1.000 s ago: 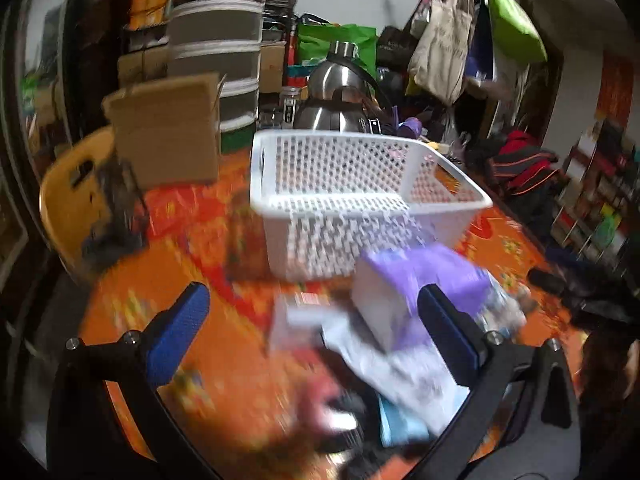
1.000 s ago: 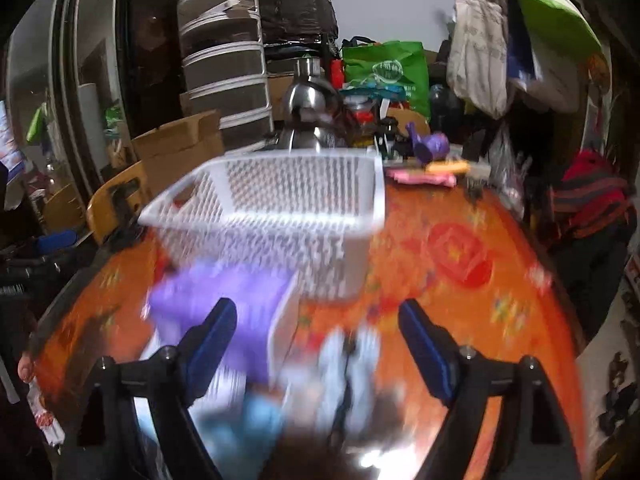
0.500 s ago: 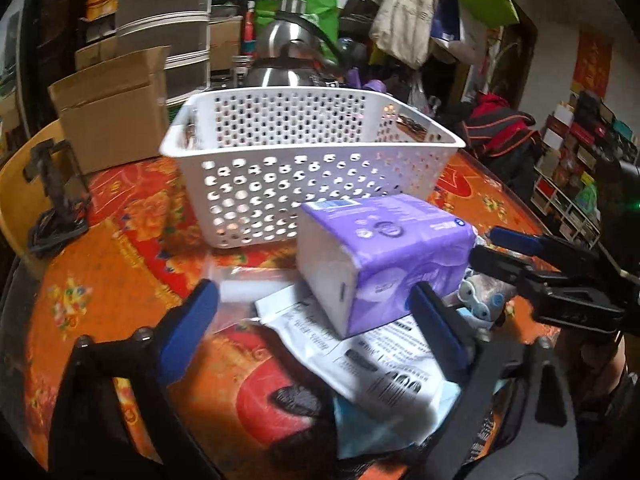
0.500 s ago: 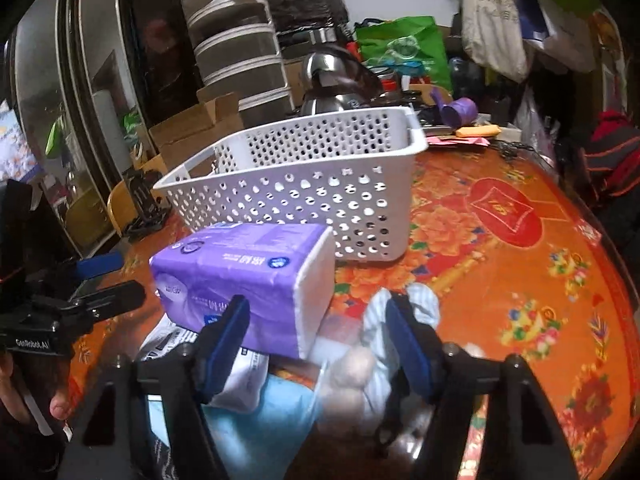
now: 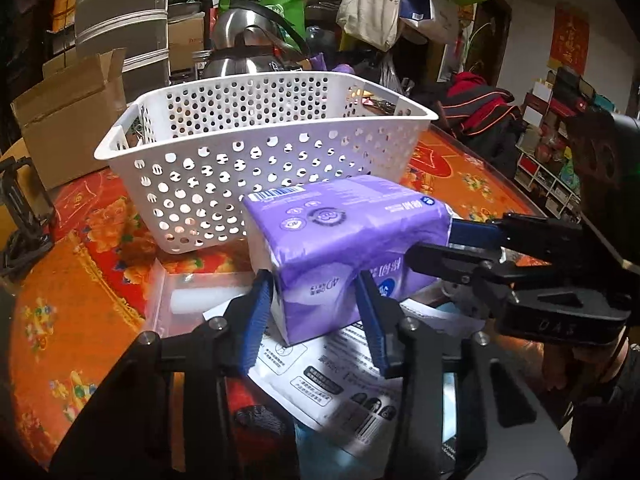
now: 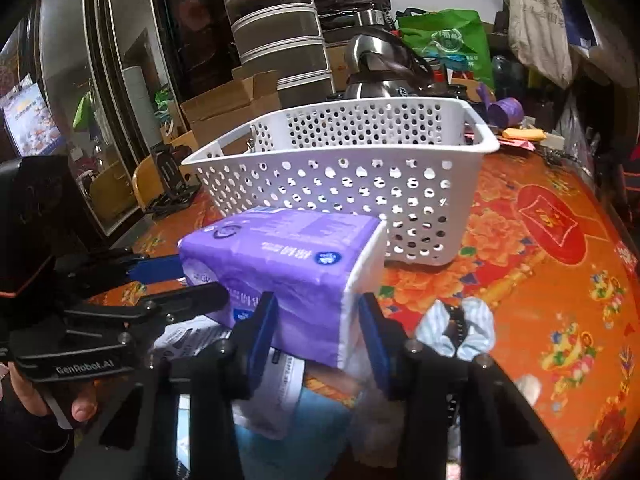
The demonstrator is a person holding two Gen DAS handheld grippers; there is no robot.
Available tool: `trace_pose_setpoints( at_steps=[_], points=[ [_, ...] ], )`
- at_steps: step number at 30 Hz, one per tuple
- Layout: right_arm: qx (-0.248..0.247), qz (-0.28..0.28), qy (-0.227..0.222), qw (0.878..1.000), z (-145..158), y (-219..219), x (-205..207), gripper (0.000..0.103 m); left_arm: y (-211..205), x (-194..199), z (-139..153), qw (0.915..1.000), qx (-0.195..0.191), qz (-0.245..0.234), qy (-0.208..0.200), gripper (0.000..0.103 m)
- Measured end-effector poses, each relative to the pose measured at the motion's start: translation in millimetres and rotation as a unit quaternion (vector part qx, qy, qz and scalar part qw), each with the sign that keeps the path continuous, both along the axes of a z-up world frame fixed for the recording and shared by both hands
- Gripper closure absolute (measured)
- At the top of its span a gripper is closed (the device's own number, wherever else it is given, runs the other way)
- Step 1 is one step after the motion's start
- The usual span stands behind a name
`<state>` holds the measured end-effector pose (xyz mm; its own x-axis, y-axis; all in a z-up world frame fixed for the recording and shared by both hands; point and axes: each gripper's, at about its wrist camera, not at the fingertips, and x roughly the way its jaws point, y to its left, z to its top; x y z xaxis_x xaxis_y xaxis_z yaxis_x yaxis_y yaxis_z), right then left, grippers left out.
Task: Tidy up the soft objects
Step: 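Grasp the purple tissue pack with the left tool and lower it into the basket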
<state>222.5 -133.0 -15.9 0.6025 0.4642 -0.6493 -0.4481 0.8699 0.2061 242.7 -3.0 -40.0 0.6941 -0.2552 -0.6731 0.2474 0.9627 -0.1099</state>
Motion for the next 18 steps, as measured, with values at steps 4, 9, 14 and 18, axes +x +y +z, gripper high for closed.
trace_pose_setpoints(
  at_steps=[4,9,14,18],
  points=[
    [-0.007,0.000,-0.004,1.000,-0.7,1.6,-1.1,0.063,3.1,1.9,-1.6,0.9999,-0.012,0.002,0.006,0.065],
    [-0.007,-0.004,-0.002,1.000,1.2,1.7,-3.4,0.064,5.6,-0.6,-1.0,0.9998,-0.020,0.007,0.003,0.065],
    [-0.014,-0.011,-0.013,1.000,9.7,6.3,-14.3,0.065,7.2,-9.2,8.7,0.9997,-0.022,0.001,-0.011,0.065],
    [-0.010,-0.020,-0.027,0.999,25.9,6.6,-22.1,0.065,7.1,-18.2,20.2,0.9996,-0.020,-0.003,-0.021,0.065]
  ],
)
